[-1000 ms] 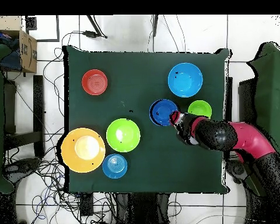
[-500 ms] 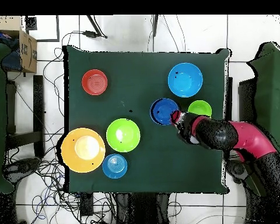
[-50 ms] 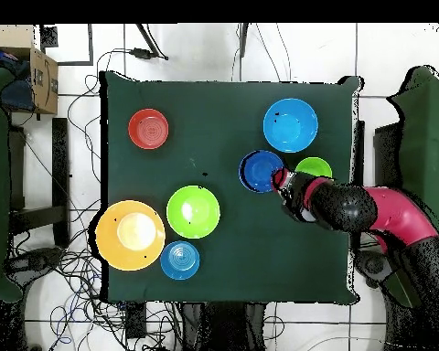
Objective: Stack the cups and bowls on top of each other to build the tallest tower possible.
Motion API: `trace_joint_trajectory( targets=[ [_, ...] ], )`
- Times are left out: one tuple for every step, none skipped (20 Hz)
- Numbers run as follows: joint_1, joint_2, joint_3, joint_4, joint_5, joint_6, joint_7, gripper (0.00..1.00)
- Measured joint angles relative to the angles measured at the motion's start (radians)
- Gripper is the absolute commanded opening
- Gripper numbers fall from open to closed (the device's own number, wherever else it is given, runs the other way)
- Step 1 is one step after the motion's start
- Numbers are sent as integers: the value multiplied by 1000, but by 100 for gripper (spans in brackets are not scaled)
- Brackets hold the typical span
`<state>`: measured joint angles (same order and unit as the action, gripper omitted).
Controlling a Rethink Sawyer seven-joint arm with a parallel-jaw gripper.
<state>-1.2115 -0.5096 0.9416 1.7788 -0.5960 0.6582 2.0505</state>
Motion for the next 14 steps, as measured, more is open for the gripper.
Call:
trace_joint_trajectory(
  targets=[
    [0,0,0,-2,0,0,-3,0],
    [0,0,0,-4,-1,0,-7,0],
    [1,0,0,-6,-2,0,-11,0],
    [1,0,0,-8,-2,0,-16,0],
    [1,0,0,-10,-3,0,-19,0],
    [2,0,0,-12,-4,0,-23,0],
    [2,0,0,-13,-5,0,-27,0],
    [3,0,0,-14,-5,0,-29,0],
    [3,0,0,-14,-5,0,-31,0],
    [3,0,0,-14,-6,0,-32,0],
    [4,0,0,-14,-6,0,-33,0],
    [5,0,0,-14,-7,0,-35,0],
    [6,0,0,-14,-7,0,-36,0],
    [6,0,0,-14,-8,0,-37,0]
  ],
)
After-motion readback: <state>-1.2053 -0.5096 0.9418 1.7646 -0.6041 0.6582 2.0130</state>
